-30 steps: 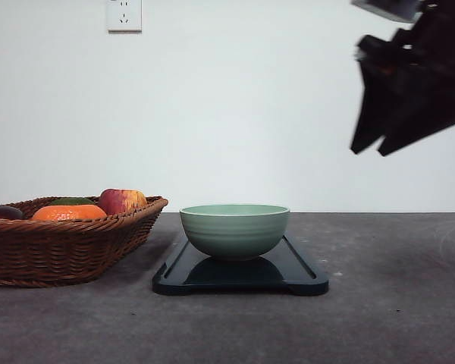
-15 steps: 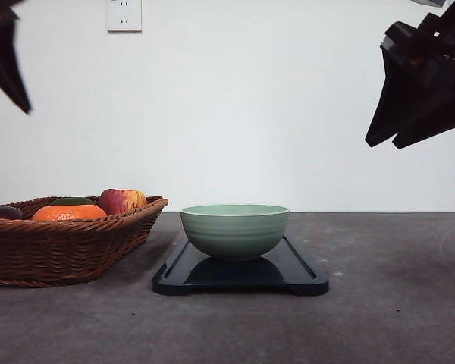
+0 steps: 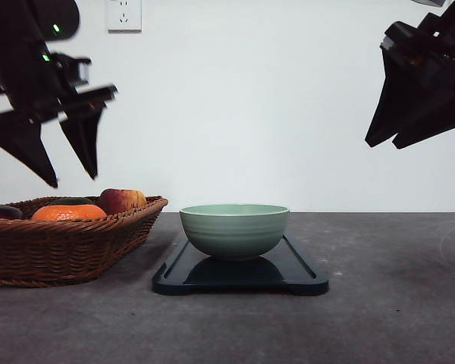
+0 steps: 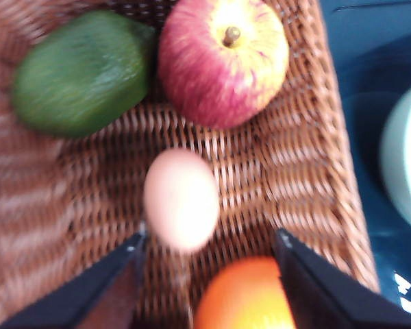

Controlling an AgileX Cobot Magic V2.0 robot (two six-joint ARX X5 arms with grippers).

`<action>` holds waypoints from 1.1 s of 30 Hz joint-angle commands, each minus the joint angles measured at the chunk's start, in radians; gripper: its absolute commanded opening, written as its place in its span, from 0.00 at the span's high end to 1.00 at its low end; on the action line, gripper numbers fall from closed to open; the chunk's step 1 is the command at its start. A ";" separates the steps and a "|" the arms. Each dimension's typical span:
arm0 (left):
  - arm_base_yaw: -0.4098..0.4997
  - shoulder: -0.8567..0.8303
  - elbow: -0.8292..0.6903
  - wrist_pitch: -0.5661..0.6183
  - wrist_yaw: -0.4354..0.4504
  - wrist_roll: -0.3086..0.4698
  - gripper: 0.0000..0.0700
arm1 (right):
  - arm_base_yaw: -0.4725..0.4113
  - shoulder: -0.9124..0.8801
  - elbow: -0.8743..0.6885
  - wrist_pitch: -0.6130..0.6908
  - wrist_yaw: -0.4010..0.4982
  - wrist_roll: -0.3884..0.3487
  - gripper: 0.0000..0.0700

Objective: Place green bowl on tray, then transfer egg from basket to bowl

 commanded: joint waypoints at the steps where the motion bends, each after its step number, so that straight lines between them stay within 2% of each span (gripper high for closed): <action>1: -0.005 0.035 0.029 0.023 -0.016 0.012 0.38 | 0.004 0.009 0.005 0.008 0.002 -0.011 0.61; 10: -0.007 0.106 0.030 0.087 -0.051 0.012 0.38 | 0.004 0.009 0.005 0.008 0.002 -0.007 0.61; 28: -0.009 0.191 0.030 0.106 -0.051 0.011 0.39 | 0.004 0.009 0.005 0.008 0.002 -0.003 0.61; 29: -0.009 0.191 0.030 0.106 -0.051 0.011 0.40 | 0.004 0.009 0.005 0.008 0.002 -0.003 0.61; 33: -0.009 0.191 0.030 0.097 -0.051 0.011 0.68 | 0.004 0.009 0.005 0.008 0.002 -0.003 0.61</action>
